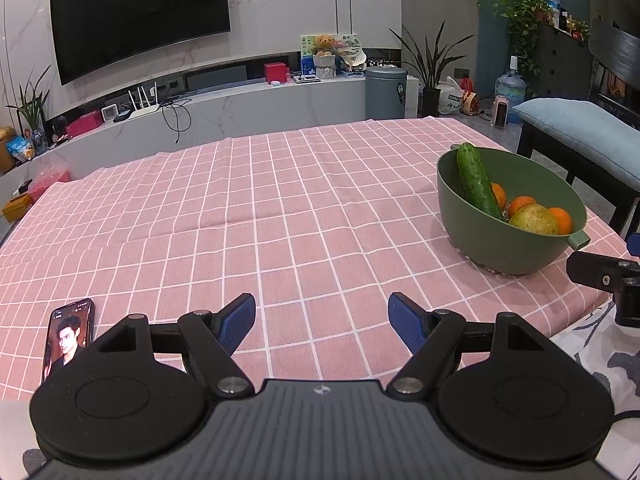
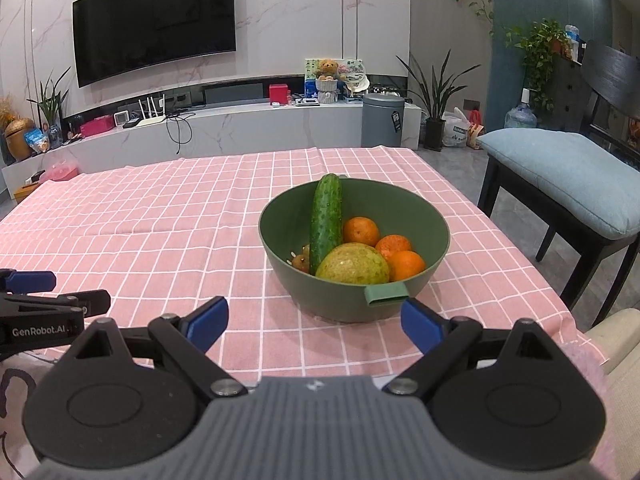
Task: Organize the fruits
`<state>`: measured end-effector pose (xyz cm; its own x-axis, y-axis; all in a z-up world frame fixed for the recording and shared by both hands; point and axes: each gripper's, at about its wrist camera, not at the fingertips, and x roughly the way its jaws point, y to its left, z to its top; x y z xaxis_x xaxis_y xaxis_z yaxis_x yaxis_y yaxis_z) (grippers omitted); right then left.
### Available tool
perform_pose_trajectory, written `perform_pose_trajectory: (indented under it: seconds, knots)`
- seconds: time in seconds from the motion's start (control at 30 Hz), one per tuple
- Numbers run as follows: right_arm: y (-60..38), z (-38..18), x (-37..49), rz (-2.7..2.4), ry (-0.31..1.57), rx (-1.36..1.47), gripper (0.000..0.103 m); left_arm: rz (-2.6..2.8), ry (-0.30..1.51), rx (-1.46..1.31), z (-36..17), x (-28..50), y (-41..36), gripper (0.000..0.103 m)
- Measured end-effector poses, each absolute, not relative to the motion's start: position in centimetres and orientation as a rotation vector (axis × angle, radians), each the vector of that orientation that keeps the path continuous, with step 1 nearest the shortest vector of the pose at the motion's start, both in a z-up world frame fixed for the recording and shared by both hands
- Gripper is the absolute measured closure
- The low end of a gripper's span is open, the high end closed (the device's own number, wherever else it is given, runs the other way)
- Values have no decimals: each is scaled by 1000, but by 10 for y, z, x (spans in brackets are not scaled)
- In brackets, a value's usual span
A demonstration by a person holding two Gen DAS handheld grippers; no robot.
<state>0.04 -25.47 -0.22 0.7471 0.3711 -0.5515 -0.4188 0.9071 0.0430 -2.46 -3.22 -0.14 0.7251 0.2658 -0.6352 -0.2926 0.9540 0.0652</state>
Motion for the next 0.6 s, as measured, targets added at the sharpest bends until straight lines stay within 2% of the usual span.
perform_pose_trajectory:
  seconds: [0.6]
  knots:
    - [-254, -4, 0, 445, 583, -93, 12, 309, 707, -30, -2, -23, -33, 14]
